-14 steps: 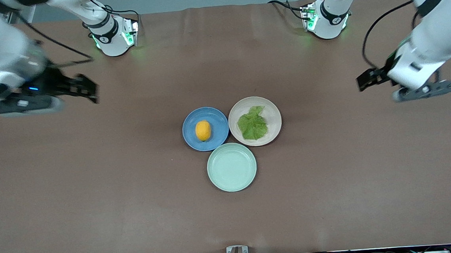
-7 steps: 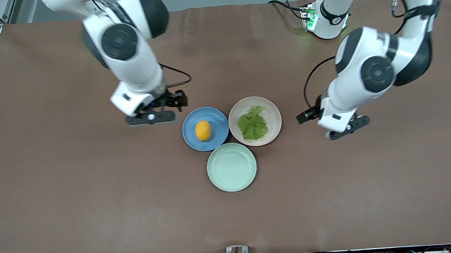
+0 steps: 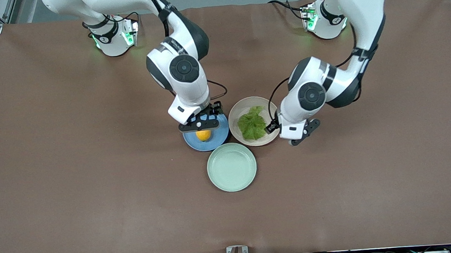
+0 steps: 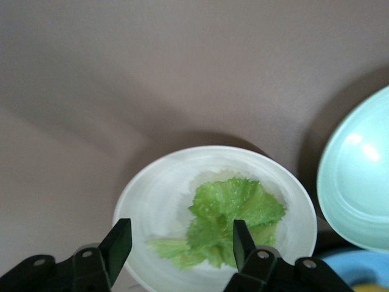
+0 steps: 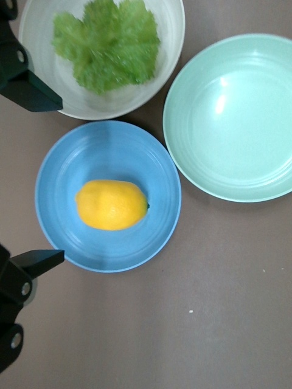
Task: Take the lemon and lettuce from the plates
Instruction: 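Lower and close the right gripper on the lemon while the left grasps lettuce, then carry the lemon off the plate with the right gripper while the left carries lettuce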
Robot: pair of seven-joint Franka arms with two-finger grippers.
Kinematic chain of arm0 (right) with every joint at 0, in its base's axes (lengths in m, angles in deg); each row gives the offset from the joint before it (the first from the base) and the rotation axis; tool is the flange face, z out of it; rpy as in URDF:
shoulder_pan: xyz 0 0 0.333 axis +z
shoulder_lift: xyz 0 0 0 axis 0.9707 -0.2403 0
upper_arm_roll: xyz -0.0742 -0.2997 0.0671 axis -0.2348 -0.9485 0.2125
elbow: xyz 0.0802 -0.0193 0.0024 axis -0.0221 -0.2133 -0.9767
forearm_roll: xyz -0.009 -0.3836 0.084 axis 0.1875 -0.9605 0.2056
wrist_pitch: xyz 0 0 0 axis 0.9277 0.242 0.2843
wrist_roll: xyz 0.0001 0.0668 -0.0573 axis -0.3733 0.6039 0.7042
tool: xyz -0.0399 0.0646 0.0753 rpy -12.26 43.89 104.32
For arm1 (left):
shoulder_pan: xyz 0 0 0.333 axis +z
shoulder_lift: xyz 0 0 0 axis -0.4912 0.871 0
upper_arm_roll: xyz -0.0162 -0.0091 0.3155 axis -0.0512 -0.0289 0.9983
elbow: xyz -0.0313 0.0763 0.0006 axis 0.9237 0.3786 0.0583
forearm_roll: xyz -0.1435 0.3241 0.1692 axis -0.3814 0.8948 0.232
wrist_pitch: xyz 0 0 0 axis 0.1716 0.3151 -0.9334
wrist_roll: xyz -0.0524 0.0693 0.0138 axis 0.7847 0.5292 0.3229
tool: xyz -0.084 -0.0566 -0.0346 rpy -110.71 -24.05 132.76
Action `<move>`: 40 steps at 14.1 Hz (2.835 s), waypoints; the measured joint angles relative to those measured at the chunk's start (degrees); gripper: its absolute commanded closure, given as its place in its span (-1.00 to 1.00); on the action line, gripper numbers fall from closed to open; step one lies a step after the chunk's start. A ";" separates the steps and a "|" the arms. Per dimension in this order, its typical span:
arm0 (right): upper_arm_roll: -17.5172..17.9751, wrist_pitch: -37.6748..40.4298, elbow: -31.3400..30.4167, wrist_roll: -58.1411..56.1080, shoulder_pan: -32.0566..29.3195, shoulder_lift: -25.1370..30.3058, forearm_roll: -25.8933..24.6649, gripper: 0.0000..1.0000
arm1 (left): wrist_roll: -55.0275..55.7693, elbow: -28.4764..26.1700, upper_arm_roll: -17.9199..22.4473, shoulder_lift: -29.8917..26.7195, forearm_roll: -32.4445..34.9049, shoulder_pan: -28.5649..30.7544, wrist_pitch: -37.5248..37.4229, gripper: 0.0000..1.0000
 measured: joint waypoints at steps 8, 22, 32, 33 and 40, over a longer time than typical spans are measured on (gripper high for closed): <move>-0.62 -6.08 -2.49 -3.57 -1.59 -4.61 0.12 -1.00 | 6.93 0.00 -0.12 5.40 0.00 -3.39 2.39 -0.12; -0.18 -8.96 -2.80 -3.79 -0.95 -9.62 0.13 0.29 | 9.62 5.91 2.71 1.25 3.82 -1.62 2.29 1.00; -1.41 6.88 -1.00 -11.24 -6.89 1.82 0.01 0.60 | -3.10 1.01 3.12 -2.05 17.78 18.49 -9.85 1.00; -1.55 8.78 -2.12 -14.98 -9.93 5.01 -0.21 0.60 | -3.22 0.97 3.12 -0.44 17.79 19.53 -9.55 0.99; -2.11 5.82 -12.14 -42.00 -36.56 12.15 -2.19 0.59 | -3.23 2.71 2.81 2.63 17.80 22.71 -8.17 -1.00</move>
